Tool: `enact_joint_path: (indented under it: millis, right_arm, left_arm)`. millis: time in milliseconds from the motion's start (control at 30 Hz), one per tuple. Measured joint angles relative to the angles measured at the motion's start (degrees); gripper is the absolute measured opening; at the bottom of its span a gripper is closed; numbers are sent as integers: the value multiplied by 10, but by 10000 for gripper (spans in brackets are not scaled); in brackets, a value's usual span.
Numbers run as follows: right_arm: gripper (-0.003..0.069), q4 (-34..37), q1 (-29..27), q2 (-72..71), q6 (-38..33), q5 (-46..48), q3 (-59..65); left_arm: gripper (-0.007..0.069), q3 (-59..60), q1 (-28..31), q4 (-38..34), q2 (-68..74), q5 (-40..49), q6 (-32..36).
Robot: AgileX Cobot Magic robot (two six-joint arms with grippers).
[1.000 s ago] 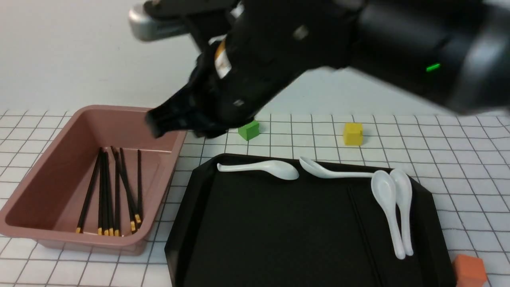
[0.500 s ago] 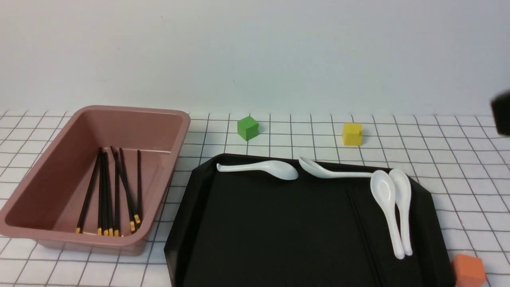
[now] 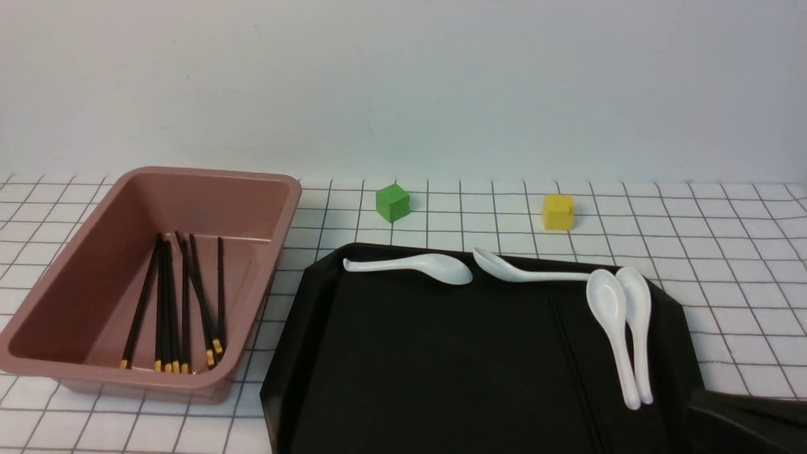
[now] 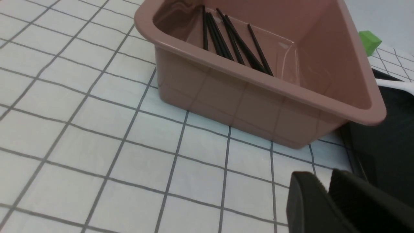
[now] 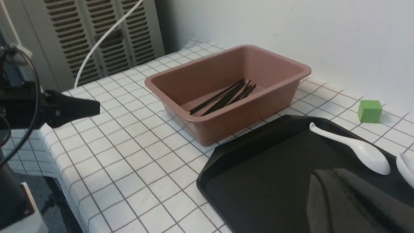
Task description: On white black tablecloth take chopsticks from black tray and put them in box.
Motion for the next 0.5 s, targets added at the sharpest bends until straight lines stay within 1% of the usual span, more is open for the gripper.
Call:
enact_joint_path:
  millis: [133,500]
  right_arm:
    - [-3,-1,0,3,-31,-5,0]
    - [1,-4,0,3,-42,-6,0]
  left_arm:
    - [125,0,0,0,0,0,0]
    - [132,0,0,0,0,0,0]
